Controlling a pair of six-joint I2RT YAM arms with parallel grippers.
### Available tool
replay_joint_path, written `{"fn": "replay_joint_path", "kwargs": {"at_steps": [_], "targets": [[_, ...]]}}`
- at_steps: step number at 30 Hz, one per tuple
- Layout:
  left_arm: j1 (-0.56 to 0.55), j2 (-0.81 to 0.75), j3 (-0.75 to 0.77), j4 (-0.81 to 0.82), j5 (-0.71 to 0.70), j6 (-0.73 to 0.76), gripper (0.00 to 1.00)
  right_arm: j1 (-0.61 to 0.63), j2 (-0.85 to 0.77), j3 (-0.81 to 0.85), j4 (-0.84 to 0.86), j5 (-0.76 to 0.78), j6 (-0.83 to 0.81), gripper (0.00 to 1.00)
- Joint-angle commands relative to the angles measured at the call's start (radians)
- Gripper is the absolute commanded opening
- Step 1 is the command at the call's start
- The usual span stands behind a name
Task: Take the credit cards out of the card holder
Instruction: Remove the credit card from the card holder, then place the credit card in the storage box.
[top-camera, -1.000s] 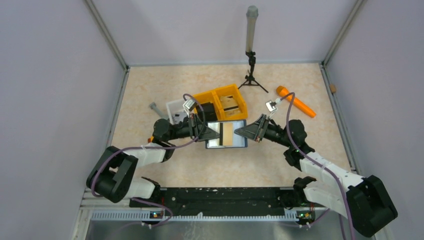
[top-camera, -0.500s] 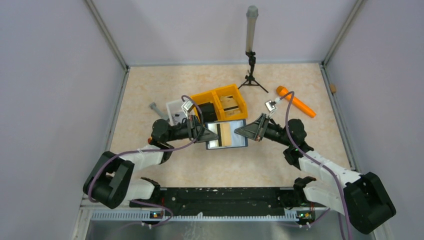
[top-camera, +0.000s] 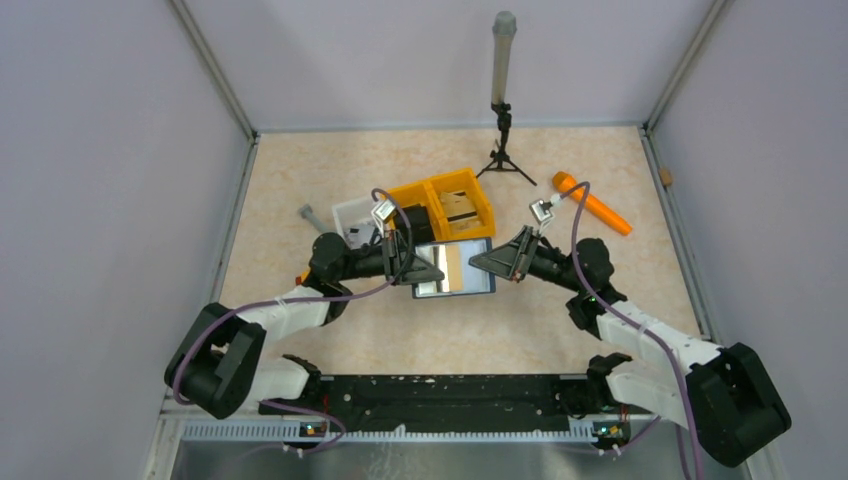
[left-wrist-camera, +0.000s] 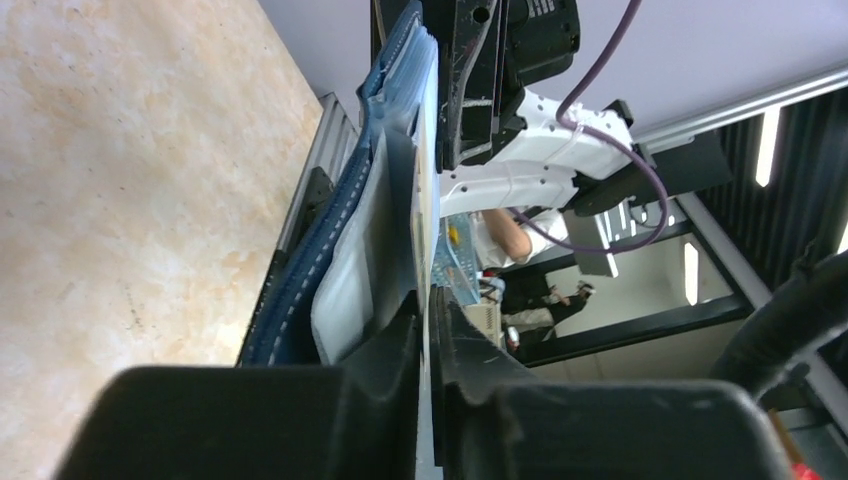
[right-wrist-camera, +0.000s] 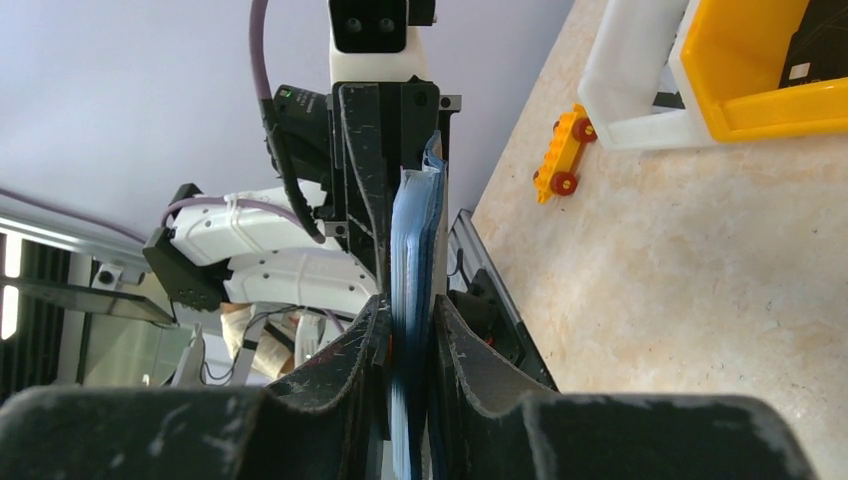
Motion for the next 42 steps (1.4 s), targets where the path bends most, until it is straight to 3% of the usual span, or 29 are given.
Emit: {"fn": "replay_joint_path", "kwargs": {"at_steps": [1,10,17,21,24,33,42], "targets": [[-0.001,0.001,0.038,-0.003,-0.009,0.038,0.02,-0.014,-0.009,0.004,0.063,-0.005,0.001,0.00],[0.119,-0.076,-0.017,-0.101,0.053,0.088,0.00,-0.061,-0.115,0.011,-0.197,0.039,-0.142,0.00],[0.158,-0.170,-0.015,-0.376,0.050,0.256,0.00,-0.160,-0.158,-0.020,-0.263,-0.007,-0.152,0.00],[0.159,-0.207,0.061,-0.684,-0.019,0.443,0.00,-0.184,-0.219,0.028,-0.502,0.101,-0.283,0.00],[0.159,-0.203,0.109,-0.791,-0.052,0.509,0.00,-0.184,-0.270,0.068,-0.683,0.228,-0.355,0.00],[0.111,-0.105,0.272,-0.916,-0.097,0.618,0.00,-0.186,-0.417,0.174,-1.020,0.482,-0.514,0.00],[0.105,-0.116,0.335,-0.933,-0.180,0.690,0.00,-0.186,-0.510,0.250,-1.135,0.575,-0.582,0.00]]}}
